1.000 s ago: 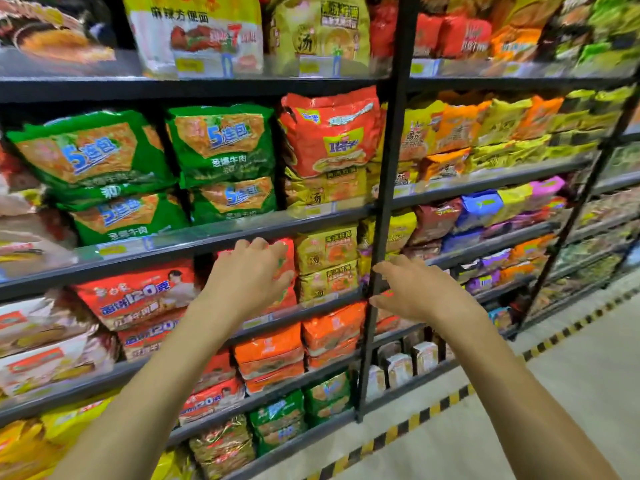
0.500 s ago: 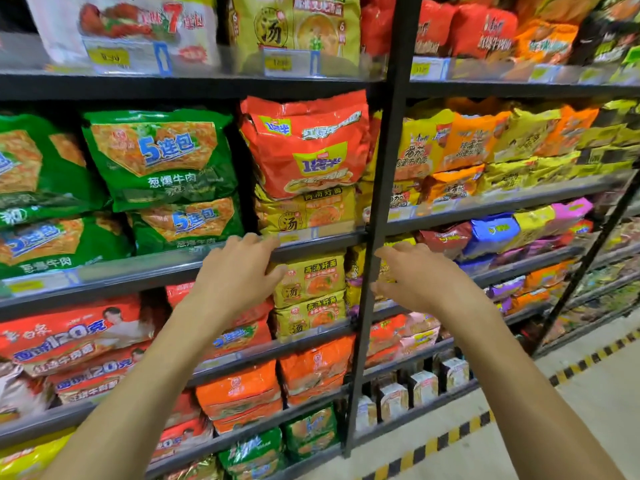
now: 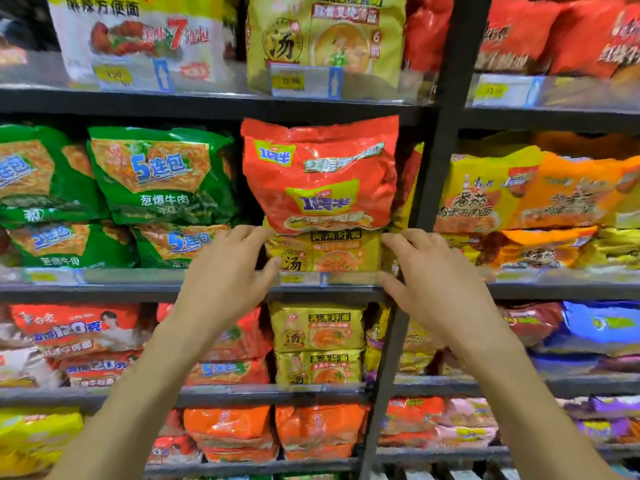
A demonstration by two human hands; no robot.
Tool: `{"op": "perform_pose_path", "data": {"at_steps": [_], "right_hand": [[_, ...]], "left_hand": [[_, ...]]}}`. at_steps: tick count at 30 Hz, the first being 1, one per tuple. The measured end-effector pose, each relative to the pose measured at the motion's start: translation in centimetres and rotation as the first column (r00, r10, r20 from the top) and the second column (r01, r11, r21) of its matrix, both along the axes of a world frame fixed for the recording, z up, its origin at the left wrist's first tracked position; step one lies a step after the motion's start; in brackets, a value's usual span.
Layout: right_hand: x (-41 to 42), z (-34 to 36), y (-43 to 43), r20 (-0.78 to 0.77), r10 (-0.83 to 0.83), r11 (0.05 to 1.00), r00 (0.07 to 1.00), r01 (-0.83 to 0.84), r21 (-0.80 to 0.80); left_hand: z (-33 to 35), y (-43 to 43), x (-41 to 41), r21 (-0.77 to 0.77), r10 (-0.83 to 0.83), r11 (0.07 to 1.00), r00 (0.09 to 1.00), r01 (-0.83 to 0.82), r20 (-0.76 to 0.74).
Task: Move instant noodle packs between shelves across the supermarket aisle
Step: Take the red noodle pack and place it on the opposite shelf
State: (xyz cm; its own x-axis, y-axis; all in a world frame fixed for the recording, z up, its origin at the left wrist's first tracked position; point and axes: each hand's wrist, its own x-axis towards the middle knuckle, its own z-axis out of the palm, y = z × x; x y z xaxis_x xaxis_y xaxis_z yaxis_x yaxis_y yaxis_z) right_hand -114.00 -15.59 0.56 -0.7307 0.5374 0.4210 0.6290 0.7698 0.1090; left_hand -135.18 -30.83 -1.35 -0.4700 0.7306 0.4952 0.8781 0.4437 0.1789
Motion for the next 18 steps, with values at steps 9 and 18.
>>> {"op": "perform_pose_path", "data": {"at_steps": [9,18], "right_hand": [[-2.7,-1.2,6.3,-0.477,0.296,0.916,0.828,-0.387,-0.103],[-7.9,-2.7,8.7,-0.541,0.302,0.923,0.785,-0.383,-0.041]], "left_hand": [[-3.7,4.2,-3.2,0.488,-0.214,0.871,0.942,0.064,0.257],[-6.5,9.1,-6.8,0.69,-0.438,0.679,0.893,0.253,0.104]]}}
